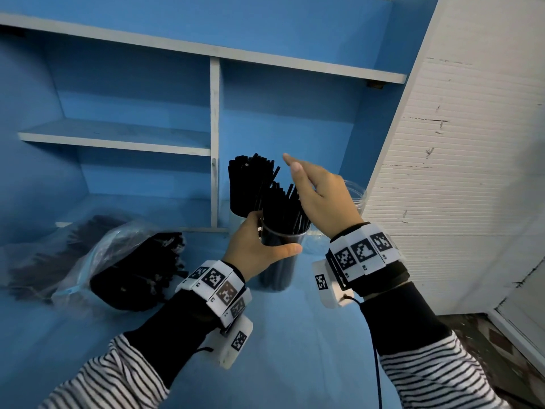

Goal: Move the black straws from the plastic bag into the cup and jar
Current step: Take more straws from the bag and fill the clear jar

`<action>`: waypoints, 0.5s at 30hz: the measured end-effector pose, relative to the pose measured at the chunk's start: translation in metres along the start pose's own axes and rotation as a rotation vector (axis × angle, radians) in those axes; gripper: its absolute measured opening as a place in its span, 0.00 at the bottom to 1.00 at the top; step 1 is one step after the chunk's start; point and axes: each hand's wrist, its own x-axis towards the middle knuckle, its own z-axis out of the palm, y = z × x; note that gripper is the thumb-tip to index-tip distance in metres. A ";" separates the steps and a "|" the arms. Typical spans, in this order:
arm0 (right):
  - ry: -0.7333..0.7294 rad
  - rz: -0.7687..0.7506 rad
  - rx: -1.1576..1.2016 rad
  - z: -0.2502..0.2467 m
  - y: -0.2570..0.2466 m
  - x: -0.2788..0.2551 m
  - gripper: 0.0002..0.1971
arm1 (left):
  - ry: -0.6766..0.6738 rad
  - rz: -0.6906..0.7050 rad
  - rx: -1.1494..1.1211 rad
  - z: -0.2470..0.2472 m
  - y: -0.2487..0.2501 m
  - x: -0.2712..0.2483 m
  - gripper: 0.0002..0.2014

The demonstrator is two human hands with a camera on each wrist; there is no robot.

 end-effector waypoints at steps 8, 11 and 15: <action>-0.197 -0.010 -0.182 0.008 -0.003 -0.007 0.23 | -0.056 -0.025 0.025 -0.005 0.007 -0.010 0.46; -0.009 -0.144 -0.102 0.009 -0.009 -0.010 0.22 | 0.013 -0.017 0.052 -0.025 0.013 -0.028 0.40; 0.166 -0.262 0.044 0.014 -0.028 -0.025 0.13 | 0.146 0.127 0.183 -0.074 0.016 -0.054 0.20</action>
